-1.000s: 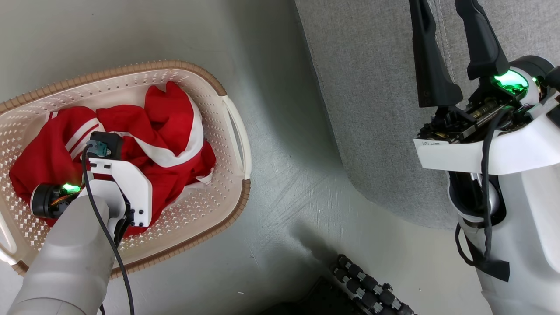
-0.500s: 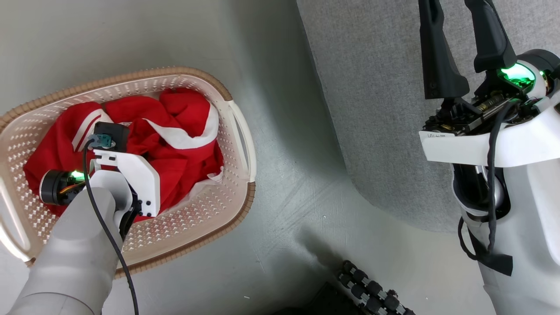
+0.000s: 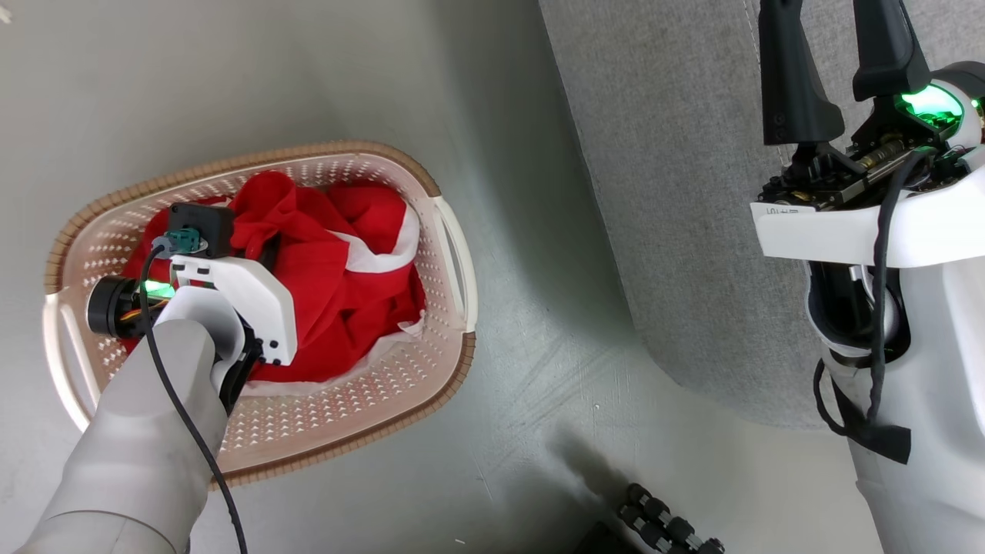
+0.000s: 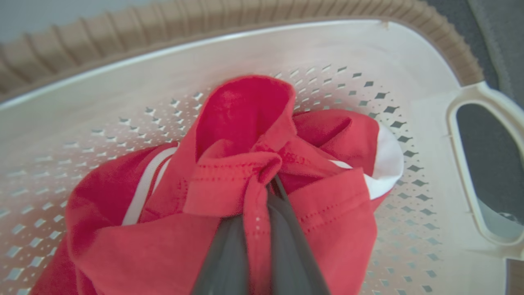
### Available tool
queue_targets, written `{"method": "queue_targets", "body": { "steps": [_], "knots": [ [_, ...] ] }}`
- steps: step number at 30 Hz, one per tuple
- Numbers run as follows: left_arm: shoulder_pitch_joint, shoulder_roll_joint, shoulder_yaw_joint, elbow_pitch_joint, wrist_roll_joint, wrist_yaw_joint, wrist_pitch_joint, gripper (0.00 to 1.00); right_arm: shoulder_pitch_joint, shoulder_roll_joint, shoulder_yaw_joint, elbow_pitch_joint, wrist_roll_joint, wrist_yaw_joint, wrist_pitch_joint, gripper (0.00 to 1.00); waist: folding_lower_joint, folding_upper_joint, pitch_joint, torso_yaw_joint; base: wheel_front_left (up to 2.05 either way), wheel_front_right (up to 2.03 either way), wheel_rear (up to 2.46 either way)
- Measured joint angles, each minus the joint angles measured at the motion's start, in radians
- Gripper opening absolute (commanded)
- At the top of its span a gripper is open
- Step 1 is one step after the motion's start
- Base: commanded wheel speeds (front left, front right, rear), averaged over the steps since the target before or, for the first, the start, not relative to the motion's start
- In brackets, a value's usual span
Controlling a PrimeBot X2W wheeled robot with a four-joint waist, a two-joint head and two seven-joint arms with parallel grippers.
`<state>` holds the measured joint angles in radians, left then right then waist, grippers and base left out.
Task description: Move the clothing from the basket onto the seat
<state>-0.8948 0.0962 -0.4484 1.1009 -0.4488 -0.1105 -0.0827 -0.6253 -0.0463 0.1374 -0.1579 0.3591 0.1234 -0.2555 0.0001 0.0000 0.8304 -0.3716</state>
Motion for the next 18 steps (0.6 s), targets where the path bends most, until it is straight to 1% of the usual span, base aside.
{"method": "queue_targets", "body": {
  "steps": [1, 6, 12, 18],
  "knots": [
    [0.0, -0.001, 0.0, -0.005, -0.001, -0.007, -0.009, 0.0, 0.0, 0.0, 0.0, 0.002, -0.001, 0.0, 0.0, 1.0, 0.0, 0.0, -0.007, 0.004, 0.0, 0.0, 0.0],
    [0.002, -0.006, 0.0, -0.031, -0.016, -0.008, -0.057, 0.0, -0.002, 0.0, 0.001, 0.01, -0.01, 0.0, 0.0, 1.0, 0.0, 0.0, -0.045, 0.026, 0.0, 0.0, 0.0],
    [0.029, -0.028, -0.013, -0.066, -0.029, -0.016, -0.113, 0.0, -0.019, 0.0, 0.002, 0.034, -0.012, 0.0, 0.0, 1.0, -0.0001, 0.0, -0.097, 0.055, 0.0, 0.0, 0.0],
    [0.067, -0.037, -0.049, -0.126, -0.053, -0.016, -0.131, 0.0, -0.017, -0.015, 0.005, 0.059, -0.018, 0.0, 0.0, 1.0, 0.0, 0.0, -0.158, 0.086, 0.0, 0.0, 0.0]
  ]
}}
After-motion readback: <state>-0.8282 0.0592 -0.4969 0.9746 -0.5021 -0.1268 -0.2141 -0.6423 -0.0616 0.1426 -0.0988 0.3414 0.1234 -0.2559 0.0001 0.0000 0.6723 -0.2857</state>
